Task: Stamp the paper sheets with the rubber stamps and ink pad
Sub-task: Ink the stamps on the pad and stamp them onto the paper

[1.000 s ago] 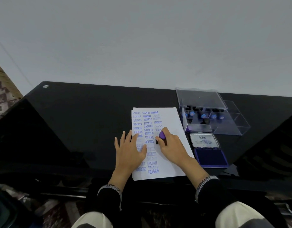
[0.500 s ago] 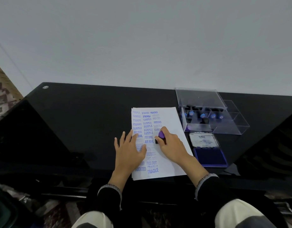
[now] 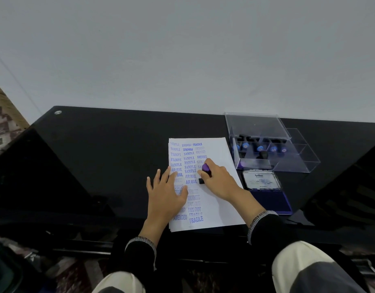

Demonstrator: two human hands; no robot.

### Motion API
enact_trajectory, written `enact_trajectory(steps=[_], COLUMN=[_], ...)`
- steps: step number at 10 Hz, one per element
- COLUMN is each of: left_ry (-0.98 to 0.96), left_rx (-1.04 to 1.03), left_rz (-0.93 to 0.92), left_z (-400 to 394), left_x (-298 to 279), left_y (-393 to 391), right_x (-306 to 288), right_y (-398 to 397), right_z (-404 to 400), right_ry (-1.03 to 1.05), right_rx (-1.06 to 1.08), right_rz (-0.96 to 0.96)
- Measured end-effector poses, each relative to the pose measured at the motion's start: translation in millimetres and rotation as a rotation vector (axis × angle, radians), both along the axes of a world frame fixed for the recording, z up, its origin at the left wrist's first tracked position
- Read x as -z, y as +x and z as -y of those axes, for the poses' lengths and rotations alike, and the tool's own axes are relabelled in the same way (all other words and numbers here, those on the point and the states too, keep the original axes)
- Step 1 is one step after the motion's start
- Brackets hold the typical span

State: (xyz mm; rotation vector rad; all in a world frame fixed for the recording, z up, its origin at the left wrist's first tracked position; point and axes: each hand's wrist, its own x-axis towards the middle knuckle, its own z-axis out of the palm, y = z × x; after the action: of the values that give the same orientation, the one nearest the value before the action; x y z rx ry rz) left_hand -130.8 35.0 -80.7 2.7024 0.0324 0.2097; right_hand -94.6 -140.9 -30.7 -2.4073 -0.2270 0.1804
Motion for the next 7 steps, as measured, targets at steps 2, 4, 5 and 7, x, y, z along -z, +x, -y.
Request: enact_trajectory(steps=[2,4,5,7], left_ry=[-0.004,-0.008,-0.009,-0.013], left_rx=[0.003,0.006,0.007,0.008], left_rz=[0.007,0.008,0.011,0.014], left_z=[0,0,0,1], left_x=[0,0,-1,-1], left_y=[0,-1,-1,-1], right_x=[12,9,3,0], right_y=[-23,-19,-9,-5], right_z=[-2,-2,-2,-1], right_ry=[-0.076,-0.067,-0.045,0.011], right_rx=[0.022,0.02,0.008,0.005], right_rz=[0.187,0.149,0.073,0.032])
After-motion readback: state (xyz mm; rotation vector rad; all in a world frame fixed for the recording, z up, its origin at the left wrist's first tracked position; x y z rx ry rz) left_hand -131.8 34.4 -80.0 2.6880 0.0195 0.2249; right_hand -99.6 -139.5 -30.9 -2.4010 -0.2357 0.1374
